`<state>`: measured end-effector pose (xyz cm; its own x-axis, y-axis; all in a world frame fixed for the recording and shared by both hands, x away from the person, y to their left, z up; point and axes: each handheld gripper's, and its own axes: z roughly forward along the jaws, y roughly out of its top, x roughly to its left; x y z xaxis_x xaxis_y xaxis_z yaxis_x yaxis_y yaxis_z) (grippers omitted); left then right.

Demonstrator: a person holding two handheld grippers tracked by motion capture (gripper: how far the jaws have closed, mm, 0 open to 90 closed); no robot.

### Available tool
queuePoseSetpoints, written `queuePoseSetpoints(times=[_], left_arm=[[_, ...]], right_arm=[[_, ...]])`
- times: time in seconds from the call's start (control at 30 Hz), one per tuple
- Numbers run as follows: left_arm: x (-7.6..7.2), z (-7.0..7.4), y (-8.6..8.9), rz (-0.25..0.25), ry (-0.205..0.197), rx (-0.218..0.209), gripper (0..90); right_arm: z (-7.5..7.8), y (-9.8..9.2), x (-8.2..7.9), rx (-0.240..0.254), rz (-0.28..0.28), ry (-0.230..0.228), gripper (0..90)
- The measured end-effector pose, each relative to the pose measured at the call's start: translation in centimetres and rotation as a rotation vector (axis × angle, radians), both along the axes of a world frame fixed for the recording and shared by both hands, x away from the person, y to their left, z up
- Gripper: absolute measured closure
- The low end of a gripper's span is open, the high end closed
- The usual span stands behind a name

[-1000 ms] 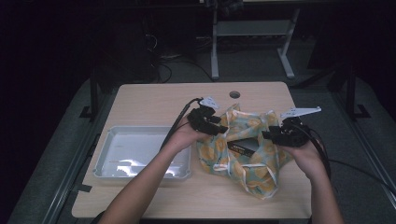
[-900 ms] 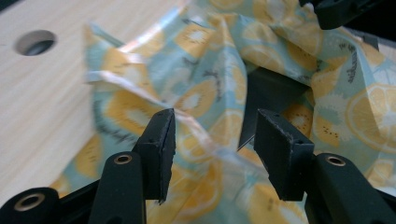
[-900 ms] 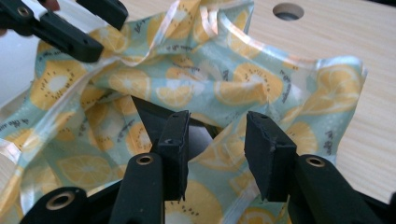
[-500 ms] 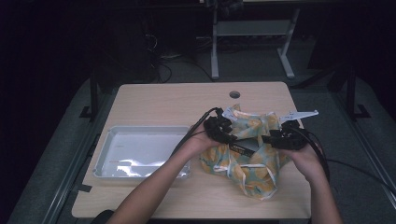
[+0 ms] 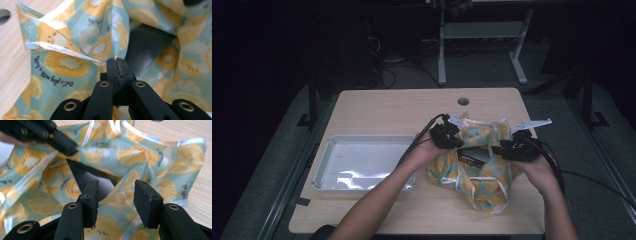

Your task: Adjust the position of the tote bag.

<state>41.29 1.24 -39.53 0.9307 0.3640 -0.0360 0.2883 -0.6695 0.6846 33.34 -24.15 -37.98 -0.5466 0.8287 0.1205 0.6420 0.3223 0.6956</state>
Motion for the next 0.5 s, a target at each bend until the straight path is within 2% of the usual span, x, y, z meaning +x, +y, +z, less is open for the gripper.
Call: queuePoseSetpoints(times=[0.1,0.2,0.27,0.4,0.5], left_arm=[[0.9,0.4,0.8,0.043,0.008,-0.039,90.0],[1.7,0.4,1.5,0.091,0.035,-0.088,90.0],[2.1,0.3,1.9,0.102,0.055,-0.109,90.0],[2.4,0.1,2.1,0.11,0.058,-0.112,90.0],[2.4,0.1,2.2,0.117,0.054,-0.126,90.0]], right_arm=[[-0.2,0.5,0.1,-0.023,0.01,-0.01,55.1],[-0.3,1.2,0.1,-0.037,0.017,-0.013,55.7],[-0.5,1.7,0.3,-0.057,0.025,-0.01,54.1],[-1.6,2.7,0.8,-0.125,0.015,0.017,51.3],[-2.1,2.9,0.9,-0.15,0.003,0.032,55.9]])
